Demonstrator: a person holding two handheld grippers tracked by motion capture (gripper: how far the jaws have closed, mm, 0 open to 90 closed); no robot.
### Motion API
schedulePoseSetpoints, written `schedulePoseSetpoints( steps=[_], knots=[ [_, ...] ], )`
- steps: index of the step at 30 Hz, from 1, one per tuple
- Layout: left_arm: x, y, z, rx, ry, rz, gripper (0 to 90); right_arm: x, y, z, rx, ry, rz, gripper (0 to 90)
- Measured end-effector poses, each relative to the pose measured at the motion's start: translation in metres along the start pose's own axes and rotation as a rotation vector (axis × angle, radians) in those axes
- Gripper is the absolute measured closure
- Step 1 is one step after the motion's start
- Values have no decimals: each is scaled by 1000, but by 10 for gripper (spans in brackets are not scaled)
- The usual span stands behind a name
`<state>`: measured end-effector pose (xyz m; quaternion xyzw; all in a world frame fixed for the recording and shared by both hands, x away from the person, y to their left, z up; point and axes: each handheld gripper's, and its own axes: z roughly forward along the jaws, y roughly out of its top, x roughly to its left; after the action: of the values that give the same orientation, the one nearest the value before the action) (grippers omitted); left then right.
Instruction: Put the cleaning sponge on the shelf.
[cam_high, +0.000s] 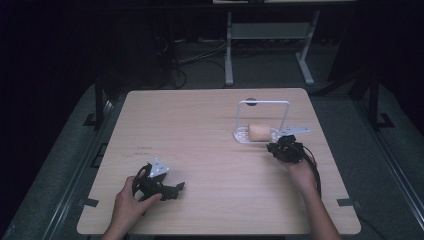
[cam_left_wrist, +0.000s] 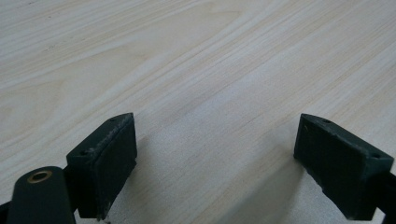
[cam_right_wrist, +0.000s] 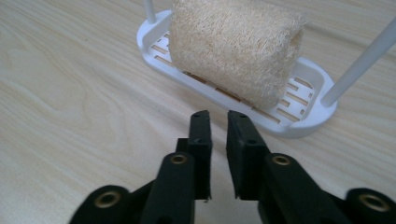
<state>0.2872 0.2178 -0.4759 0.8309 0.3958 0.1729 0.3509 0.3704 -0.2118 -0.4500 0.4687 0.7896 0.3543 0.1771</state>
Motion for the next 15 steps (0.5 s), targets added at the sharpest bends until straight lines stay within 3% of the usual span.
schedulePoseSetpoints(
  steps=[3, 5, 6, 15],
  knots=[
    [0, 0, 0, 0, 0, 0, 126, 2, -3, -4, 5, -1, 0, 624],
    [0, 0, 0, 0, 0, 0, 126, 3, -5, -5, 7, -2, 3, 581],
    [0, 0, 0, 0, 0, 0, 126, 5, -8, -9, 6, 0, 0, 485],
    [0, 0, 0, -1, 0, 0, 126, 13, -19, -26, -11, 10, -4, 316]
  ],
)
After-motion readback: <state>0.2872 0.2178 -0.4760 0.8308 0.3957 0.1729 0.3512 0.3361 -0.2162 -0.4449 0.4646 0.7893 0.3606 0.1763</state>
